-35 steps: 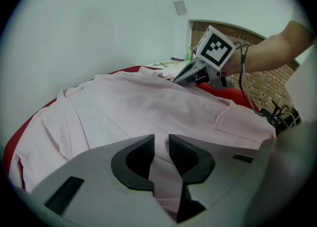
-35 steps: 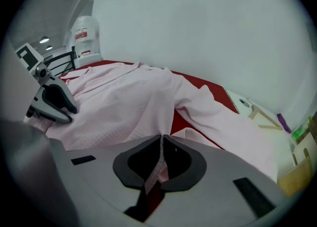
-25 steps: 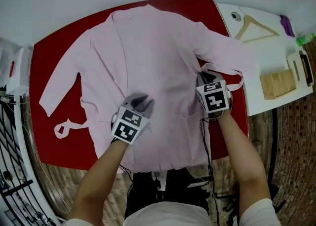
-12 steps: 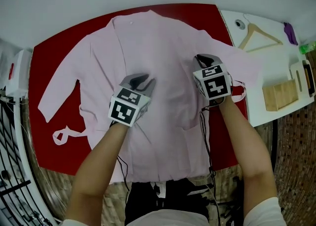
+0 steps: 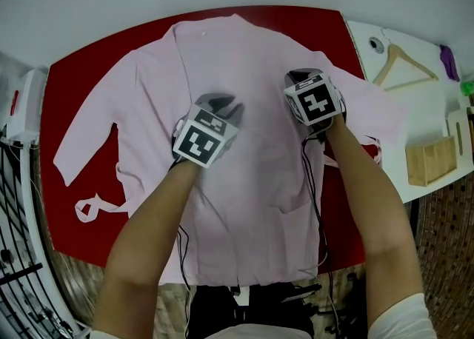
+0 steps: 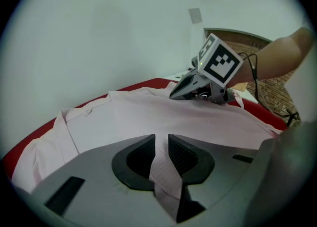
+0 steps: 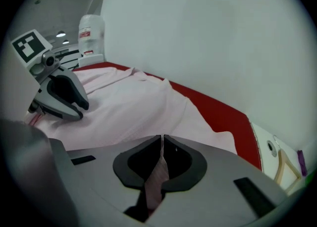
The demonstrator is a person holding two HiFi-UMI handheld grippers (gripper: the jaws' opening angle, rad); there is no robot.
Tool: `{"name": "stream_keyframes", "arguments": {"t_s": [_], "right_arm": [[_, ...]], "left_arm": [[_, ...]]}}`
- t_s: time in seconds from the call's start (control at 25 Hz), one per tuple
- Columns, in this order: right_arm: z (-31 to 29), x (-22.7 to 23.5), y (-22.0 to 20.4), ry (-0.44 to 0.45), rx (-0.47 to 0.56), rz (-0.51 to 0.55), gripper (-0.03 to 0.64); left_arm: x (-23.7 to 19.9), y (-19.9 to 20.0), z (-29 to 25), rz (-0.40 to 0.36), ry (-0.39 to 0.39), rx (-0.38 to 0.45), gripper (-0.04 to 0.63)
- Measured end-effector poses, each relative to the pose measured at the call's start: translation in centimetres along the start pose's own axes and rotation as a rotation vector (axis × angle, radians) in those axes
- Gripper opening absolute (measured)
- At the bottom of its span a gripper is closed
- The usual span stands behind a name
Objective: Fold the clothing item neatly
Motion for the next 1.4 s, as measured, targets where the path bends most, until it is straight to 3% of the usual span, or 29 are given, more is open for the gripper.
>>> {"name": "stream_keyframes", "arguments": {"t_s": [0.12,0.24,0.36,0.68,1.0,1.4], "right_arm": [[-0.5,0.4,-0.1,-0.007,-0.050,0.024,0.028],[-0.2,2.3,-0.1,-0.082,-0.062,0.035,0.022],[0.4,4.4,0.0,-0.147,-0.047,0.030,0.018],[1.4,4.4,-0.1,-0.183,0.008,0.028,0.020],[8.6,0.8,-1.4,-0.088,0.127,-0.019,0.020],[13.3,-3.9,-11.0,0.032,0.037,-0.169,0.018]], "left_arm": [[-0.1,-1.0,-0.6,0.015,-0.035,-0.036,0.066],[-0.4,-1.4,-0.4,0.039,-0.036,-0.033,0.055],[-0.6,-1.6,-0.3,0.049,-0.030,-0.033,0.049],[-0.8,-1.7,0.4,0.065,-0.015,-0.020,0.049],[1.5,-0.9,5.5,0.065,-0.013,0.057,0.050],[10.0,-1.4,8.1,0.015,-0.123,0.064,0.037]]}}
Point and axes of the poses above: the fingertips, and each gripper's own axes: z backward along the fingers, x to its right, y out of its top, the point moved 2 cm from there along z, backward along the fingers, and after that the axes turned 15 degrees about -z, right-handed, at the moved point
